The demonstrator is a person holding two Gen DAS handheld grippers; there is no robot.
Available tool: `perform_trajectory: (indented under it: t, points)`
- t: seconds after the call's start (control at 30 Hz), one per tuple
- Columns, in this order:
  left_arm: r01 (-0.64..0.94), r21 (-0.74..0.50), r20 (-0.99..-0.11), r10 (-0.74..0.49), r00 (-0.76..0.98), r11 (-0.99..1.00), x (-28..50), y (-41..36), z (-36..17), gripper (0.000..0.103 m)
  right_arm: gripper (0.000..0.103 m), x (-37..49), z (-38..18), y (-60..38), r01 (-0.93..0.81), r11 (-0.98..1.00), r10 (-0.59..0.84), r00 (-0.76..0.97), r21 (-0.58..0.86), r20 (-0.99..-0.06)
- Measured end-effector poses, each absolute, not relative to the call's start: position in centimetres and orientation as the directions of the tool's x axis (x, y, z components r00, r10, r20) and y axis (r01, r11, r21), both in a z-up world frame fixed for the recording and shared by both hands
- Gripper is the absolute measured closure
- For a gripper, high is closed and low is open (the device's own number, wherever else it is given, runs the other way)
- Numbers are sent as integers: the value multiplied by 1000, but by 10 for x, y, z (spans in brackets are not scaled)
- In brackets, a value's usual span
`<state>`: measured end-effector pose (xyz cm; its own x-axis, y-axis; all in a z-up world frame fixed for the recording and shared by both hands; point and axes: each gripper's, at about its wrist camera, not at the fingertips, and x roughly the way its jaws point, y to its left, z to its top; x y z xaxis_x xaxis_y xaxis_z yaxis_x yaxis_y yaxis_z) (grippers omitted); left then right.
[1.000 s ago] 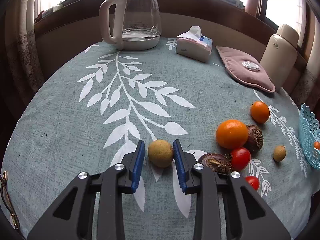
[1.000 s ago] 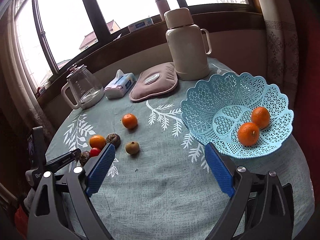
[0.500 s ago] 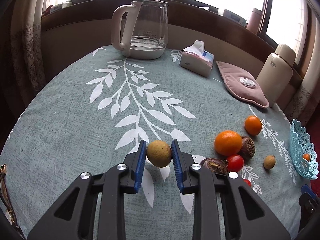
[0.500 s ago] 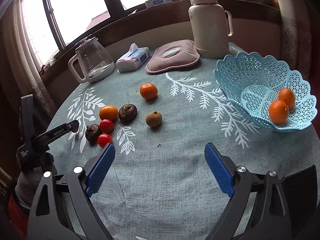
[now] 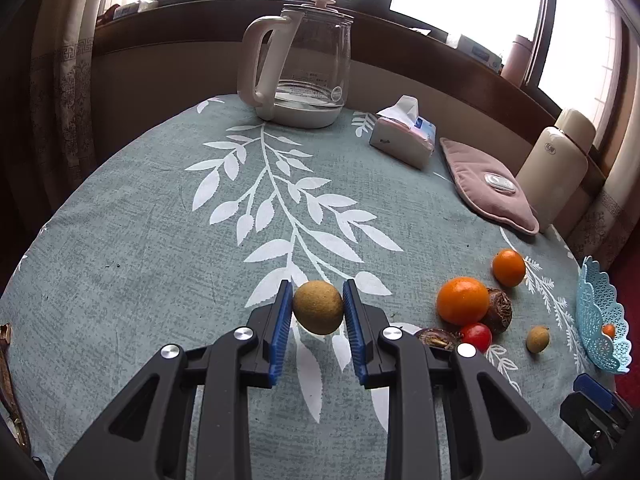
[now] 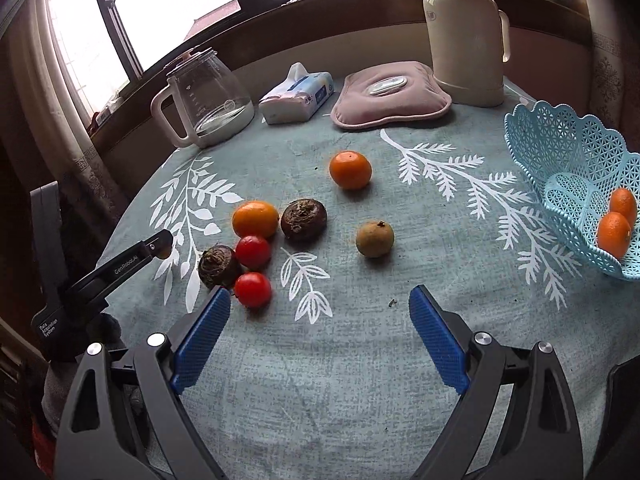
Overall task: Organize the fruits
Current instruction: 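Grasp a red cherry tomato with the right tool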
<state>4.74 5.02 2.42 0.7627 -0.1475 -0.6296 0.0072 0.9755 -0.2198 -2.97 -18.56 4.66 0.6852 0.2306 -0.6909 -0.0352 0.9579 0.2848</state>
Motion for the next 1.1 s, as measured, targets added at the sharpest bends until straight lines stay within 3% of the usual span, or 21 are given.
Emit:
perform_trajectory:
  t: [0.1, 0.47, 0.6, 0.93, 1.1]
  points:
    - [10, -234, -625, -158, 765, 972, 47, 53, 24, 77, 12, -21, 41, -167, -66, 963, 237, 664, 260, -709]
    - [5, -282, -625, -187, 758, 959, 49, 61, 21, 77, 41, 9, 22, -134, -112, 968, 245, 602, 223, -760]
    - [5, -284, -625, -189, 757, 959, 49, 61, 21, 77, 45, 13, 20, -130, -120, 970, 240, 599, 210, -764]
    - [7, -280, -625, -188, 758, 960, 49, 59, 20, 77, 69, 12, 19, -125, -138, 977, 214, 605, 163, -767]
    - [7, -280, -624, -187, 758, 960, 49, 59, 20, 77, 72, 9, 21, -124, -141, 977, 213, 607, 161, -765]
